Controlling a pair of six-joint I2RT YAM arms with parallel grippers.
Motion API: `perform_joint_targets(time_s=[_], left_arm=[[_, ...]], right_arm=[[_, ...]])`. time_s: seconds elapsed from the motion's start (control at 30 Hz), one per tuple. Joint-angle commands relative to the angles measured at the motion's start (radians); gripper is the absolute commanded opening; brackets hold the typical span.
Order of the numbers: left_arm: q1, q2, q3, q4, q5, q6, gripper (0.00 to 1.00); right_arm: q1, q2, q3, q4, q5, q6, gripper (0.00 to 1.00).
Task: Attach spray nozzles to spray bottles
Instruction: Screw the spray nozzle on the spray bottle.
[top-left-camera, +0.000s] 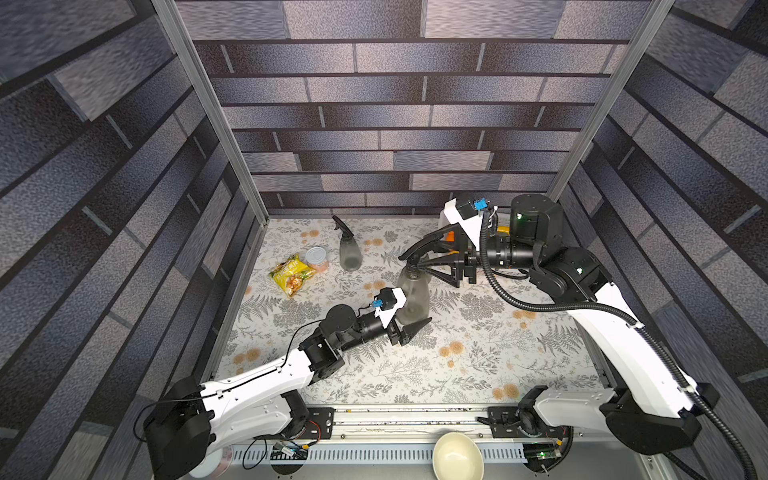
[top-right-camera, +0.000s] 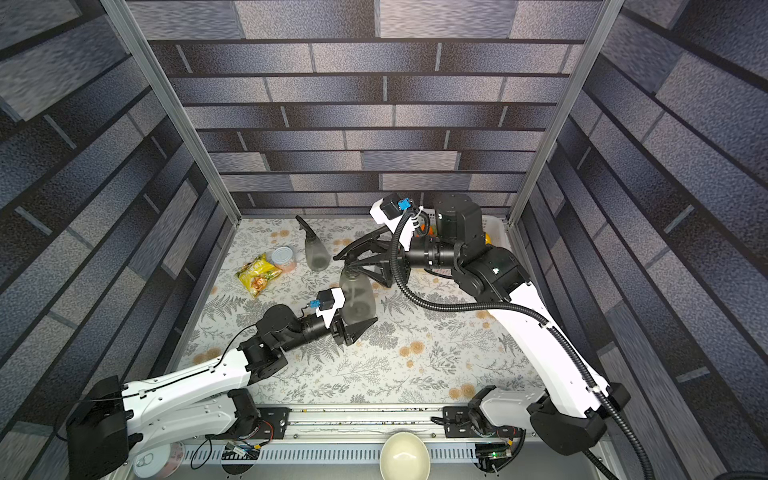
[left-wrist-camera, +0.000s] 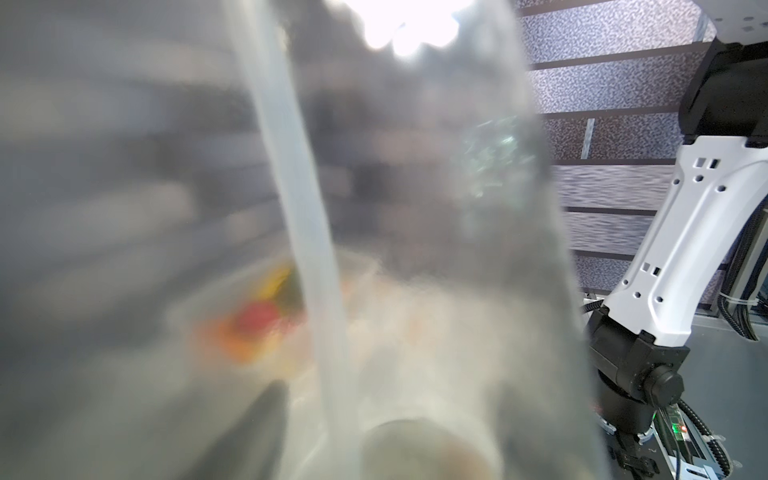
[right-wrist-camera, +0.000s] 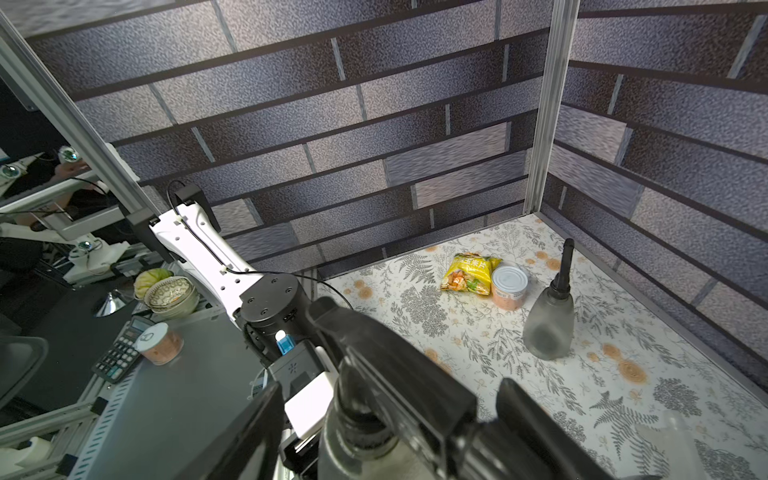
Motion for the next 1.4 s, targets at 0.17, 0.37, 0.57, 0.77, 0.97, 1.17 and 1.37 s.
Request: perform_joint_targets(time_s=[0.17, 0.37, 0.57, 0.77, 0.97, 1.17, 1.37], left_arm=[[0.039, 0.016, 0.024, 0.019, -0.044, 0.022, 0.78], [0.043, 0.055, 0.036, 0.022, -0.053, 0.043, 0.78], [0.038, 0.06, 0.039, 0.024, -0.055, 0.054, 0.78], [0.034, 0.048, 0.032, 0.037, -0.055, 0.056, 0.78], [0.046, 0.037, 0.007, 0.072, -0.059, 0.045, 0.78], [0.044, 0.028, 0.016, 0.07, -0.034, 0.033, 0.77], [0.028, 0.012, 0.028, 0.05, -0.022, 0.03, 0.77]], right_arm=[[0.112, -0.085, -0.069, -0.053, 0.094, 0.034, 0.73], [0.188, -0.072, -0.068, -0.058, 0.167, 0.048, 0.69], [0.229, -0.03, -0.057, -0.026, 0.18, 0.061, 0.67], [0.244, -0.005, -0.057, -0.008, 0.17, 0.077, 0.65], [0.244, -0.131, -0.166, -0.006, 0.262, 0.091, 0.63], [0.179, -0.181, -0.271, 0.057, 0.417, 0.081, 0.47], [0.147, -0.16, -0.272, 0.207, 0.38, 0.094, 0.48]])
